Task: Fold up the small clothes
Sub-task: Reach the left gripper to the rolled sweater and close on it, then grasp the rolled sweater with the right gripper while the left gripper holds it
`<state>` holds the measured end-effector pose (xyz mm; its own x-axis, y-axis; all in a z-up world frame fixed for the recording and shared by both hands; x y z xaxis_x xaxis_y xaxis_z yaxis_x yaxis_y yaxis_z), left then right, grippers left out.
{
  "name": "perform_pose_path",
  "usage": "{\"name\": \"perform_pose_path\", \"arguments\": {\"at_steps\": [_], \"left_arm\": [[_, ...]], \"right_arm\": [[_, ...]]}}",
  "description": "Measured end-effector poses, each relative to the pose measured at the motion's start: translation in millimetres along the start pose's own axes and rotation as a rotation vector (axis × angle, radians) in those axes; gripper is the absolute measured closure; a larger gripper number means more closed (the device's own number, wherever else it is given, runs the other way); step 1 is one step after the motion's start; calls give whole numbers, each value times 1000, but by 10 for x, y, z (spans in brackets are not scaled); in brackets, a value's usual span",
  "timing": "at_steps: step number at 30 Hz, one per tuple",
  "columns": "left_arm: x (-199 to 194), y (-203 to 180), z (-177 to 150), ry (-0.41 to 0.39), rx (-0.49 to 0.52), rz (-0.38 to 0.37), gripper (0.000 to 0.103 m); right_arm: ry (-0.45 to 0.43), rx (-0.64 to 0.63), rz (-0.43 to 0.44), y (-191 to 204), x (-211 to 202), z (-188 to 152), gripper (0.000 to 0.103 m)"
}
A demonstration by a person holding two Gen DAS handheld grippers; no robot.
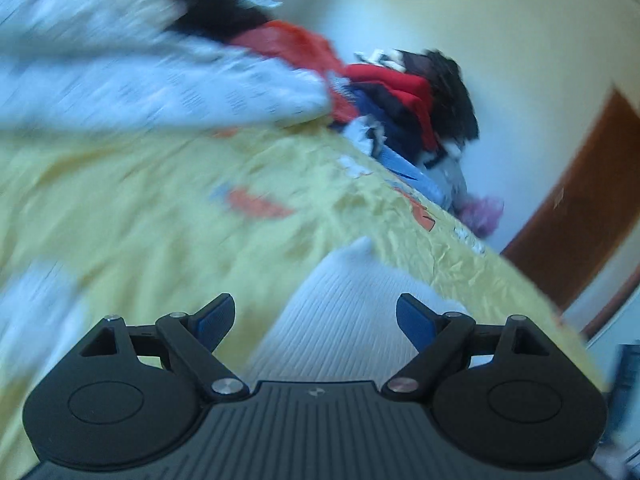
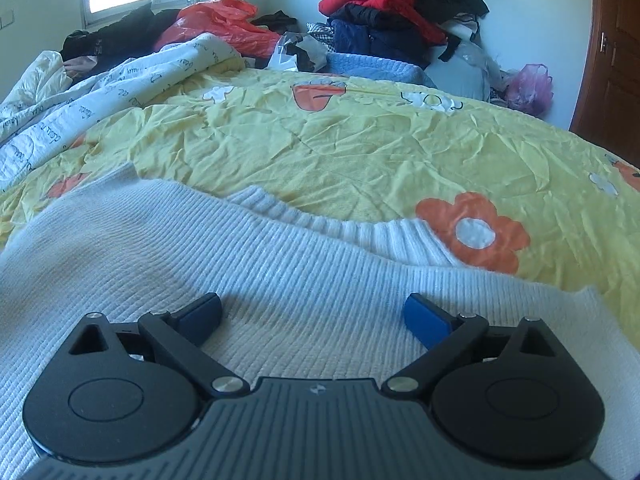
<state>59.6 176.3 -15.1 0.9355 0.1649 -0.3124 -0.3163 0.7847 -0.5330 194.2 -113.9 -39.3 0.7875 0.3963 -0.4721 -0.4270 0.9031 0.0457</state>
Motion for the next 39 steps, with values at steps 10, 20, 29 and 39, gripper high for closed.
{"name": "perform_pose_path", "arguments": {"at_steps": [10, 20, 29, 39], "left_arm": [[-585, 72, -509, 83, -290, -15, 14], [-2, -90, -581, 121, -563, 39, 14], [74, 31, -577, 76, -569, 139, 50], [93, 93, -559, 74, -538, 202, 69]], "right_arm": [[-3, 22, 17, -14, -6, 10, 3], [-9, 35, 19, -21, -26, 18, 3], [-15, 62, 34, -16, -38, 22, 1], [-16, 64, 34, -15, -41, 23, 1]]}}
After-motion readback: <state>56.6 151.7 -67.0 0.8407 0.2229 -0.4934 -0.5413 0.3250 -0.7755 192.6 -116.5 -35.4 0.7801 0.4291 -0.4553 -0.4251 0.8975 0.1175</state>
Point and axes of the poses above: each gripper's, at about its wrist camera, not at the fingertips, and x roughly the way its jaws point, y to its left, z to its top, the point moved 10 cm from there along x, roughly the way its jaws point, and after that the axes turned 14 degrees about -y, right-handed, at the moved point
